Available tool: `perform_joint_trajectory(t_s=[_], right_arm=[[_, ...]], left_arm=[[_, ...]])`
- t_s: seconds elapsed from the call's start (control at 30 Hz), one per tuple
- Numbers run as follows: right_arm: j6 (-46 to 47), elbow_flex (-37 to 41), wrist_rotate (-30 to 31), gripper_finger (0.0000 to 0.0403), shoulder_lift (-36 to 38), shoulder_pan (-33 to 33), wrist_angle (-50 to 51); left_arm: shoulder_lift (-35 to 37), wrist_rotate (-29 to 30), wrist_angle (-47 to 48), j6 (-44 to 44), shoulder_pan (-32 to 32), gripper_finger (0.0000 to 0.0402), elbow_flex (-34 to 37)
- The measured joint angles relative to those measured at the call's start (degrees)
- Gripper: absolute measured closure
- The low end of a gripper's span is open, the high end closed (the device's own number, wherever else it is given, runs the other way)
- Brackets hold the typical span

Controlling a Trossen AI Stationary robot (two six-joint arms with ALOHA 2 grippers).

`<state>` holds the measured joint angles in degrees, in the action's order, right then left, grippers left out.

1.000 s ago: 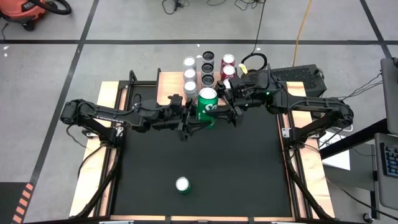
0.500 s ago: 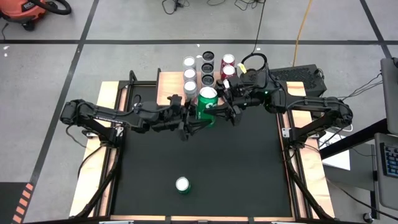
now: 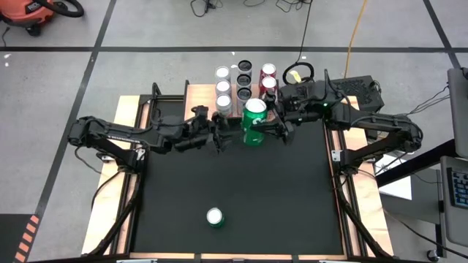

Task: Place canned beverage on shelf
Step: Put the middle green soda can on the shelf

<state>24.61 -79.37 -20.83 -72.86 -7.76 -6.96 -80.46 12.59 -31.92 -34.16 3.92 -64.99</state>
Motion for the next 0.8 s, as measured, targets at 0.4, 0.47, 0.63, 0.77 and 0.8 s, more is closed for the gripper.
perform_joint_trajectory(t_s=[0.4,0.47,0.63,0.77,0.8], right_arm=[[-1.59,0.00,5.34,0.0121,3.06,1.11,9.23],[-1.95,0.00,7.20,0.0121,2.91,1.58,9.77],[-4.62,0.00,12.47,0.0121,2.46,2.55,9.49],[-6.65,0.00,15.16,0.0121,2.21,2.92,9.75],[-7.17,0.00,15.20,0.0121,2.18,2.90,10.10]], left_arm=[[3.67,3.55,16.53,8.99,0.13,0.0004,-10.12],[2.84,3.54,20.90,9.88,0.11,0.0004,-14.12],[1.04,4.18,29.83,13.41,0.11,0.0004,-20.38],[0.62,4.87,31.30,15.01,-0.19,0.0004,-21.59],[0.50,4.95,31.66,15.01,-0.41,0.0004,-21.59]])
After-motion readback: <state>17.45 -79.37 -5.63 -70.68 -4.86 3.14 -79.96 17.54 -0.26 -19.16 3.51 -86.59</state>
